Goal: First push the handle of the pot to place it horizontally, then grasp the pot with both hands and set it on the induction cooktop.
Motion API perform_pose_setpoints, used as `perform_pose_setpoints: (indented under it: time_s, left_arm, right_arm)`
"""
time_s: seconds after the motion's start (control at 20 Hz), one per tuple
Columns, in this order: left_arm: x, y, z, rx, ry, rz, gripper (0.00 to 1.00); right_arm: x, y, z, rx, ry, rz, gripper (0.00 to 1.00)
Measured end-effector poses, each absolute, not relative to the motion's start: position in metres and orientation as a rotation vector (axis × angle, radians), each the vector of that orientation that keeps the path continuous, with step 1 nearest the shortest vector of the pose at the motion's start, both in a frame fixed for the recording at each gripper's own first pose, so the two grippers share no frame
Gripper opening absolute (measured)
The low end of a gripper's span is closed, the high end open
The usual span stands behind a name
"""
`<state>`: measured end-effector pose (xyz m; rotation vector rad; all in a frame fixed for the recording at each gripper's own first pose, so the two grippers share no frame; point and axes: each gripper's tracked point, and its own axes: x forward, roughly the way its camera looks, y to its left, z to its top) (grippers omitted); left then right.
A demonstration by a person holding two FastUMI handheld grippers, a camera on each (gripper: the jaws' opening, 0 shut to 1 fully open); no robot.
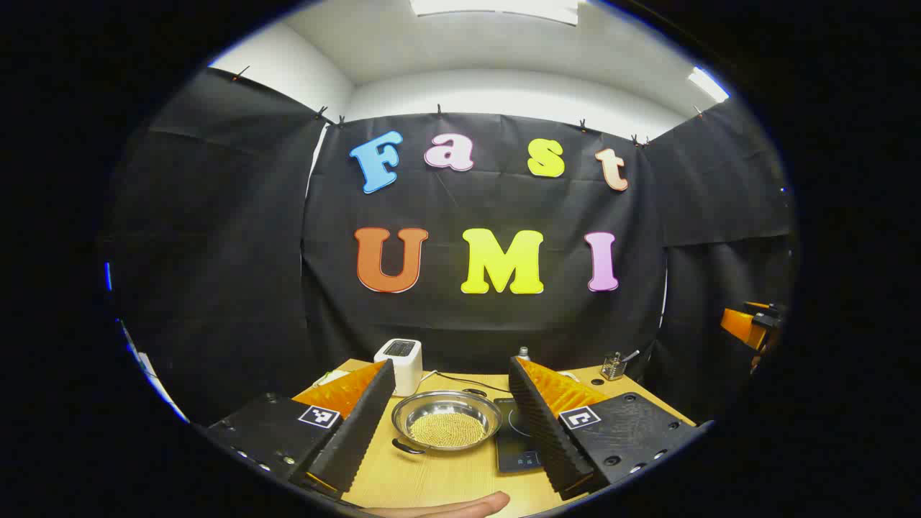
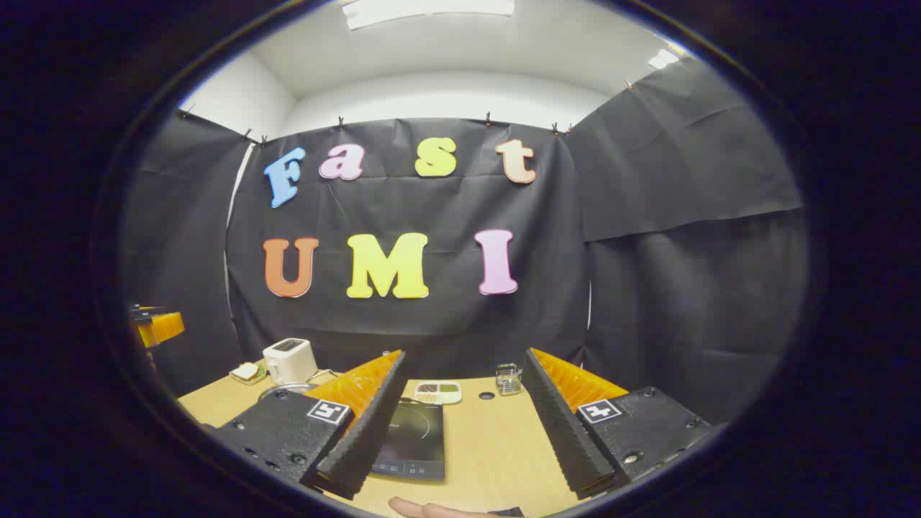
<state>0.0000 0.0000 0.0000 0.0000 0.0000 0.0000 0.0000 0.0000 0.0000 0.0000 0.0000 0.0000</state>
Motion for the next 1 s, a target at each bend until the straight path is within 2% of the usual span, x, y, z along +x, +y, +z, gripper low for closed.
perform_pose_setpoints:
  time_s: [0.1, 0.15, 0.25, 0.3, 0.9, 0.95, 1.0]
  left_arm:
    - [-0.006, -0.005, -0.001, 0.027, 0.008, -0.014, 0.95]
    - [-0.009, -0.009, 0.001, 0.035, 0.000, -0.025, 0.95]
    - [-0.016, -0.014, 0.006, 0.047, -0.021, -0.033, 0.95]
    - [-0.019, -0.016, 0.006, 0.047, -0.027, -0.038, 0.95]
    - [-0.018, -0.033, -0.001, -0.007, -0.011, -0.085, 0.94]
    - [-0.014, -0.033, -0.003, 0.009, 0.001, -0.092, 0.81]
    - [-0.011, -0.032, -0.006, 0.021, 0.008, -0.098, 0.74]
  right_arm:
    - [-0.003, 0.002, -0.001, -0.005, 0.000, 0.008, 1.00]
    - [-0.004, 0.002, -0.002, -0.008, -0.001, 0.012, 0.97]
    - [-0.006, 0.001, -0.003, -0.007, -0.001, 0.015, 1.00]
    - [-0.007, 0.001, -0.002, -0.009, -0.001, 0.017, 0.97]
    - [-0.012, -0.004, -0.010, -0.022, -0.006, 0.029, 0.97]
    - [-0.011, -0.005, -0.013, -0.021, -0.004, 0.030, 0.97]
    - [-0.010, -0.005, -0.014, -0.019, -0.002, 0.031, 0.97]
